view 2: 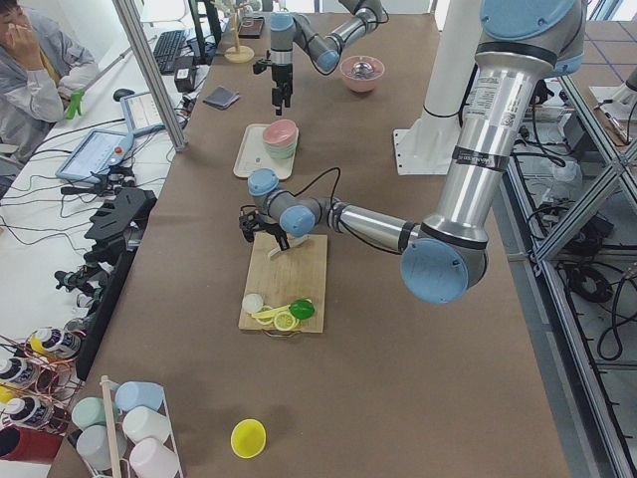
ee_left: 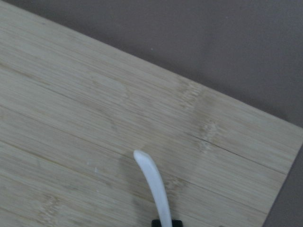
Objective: Stack pink bowl on green and place spoon
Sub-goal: 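Grasp the white spoon with the left gripper while the right releases the bowl, then carry the white spoon to the pink bowl while the right arm withdraws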
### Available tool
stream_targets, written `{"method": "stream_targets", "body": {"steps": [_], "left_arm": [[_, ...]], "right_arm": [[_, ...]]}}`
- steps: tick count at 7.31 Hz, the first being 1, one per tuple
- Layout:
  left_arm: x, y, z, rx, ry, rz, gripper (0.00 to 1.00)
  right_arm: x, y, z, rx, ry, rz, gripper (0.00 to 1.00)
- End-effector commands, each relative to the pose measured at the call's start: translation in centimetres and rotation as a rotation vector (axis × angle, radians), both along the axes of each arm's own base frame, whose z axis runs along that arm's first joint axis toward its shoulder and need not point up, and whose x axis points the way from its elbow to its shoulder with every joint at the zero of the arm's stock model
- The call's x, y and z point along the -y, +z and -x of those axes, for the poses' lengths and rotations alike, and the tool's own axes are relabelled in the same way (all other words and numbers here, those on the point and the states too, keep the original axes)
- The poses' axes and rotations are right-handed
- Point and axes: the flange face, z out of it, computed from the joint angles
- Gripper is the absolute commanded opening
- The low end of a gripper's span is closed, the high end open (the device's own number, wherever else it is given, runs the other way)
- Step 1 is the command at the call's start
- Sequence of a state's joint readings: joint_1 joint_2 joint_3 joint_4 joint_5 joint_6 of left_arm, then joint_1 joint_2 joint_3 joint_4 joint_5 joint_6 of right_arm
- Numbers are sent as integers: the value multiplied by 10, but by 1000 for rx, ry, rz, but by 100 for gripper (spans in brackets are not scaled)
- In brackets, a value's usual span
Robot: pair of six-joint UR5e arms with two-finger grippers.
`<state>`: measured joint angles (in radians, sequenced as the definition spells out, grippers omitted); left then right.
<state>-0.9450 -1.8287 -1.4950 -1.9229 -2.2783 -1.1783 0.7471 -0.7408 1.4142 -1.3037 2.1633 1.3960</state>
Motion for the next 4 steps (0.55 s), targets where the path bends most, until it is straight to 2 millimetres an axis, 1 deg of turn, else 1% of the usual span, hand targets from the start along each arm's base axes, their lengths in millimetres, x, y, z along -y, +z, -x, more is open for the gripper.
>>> {"method": "stream_targets", "body": {"steps": [1, 2, 3, 4], "left_arm": [[11, -49, -11, -98, 29, 1, 0], [29, -102, -25, -139, -10, -7, 0], [43, -153, -37, -178, -43, -13, 0], [58, -201, -52, -212, -67, -14, 0]], "right_arm": [[6, 9, -23, 6, 11, 3, 100], [7, 44, -70, 7, 11, -7, 100], [15, 82, -123, 7, -24, -47, 100], [26, 120, -171, 3, -41, -58, 100]]}}
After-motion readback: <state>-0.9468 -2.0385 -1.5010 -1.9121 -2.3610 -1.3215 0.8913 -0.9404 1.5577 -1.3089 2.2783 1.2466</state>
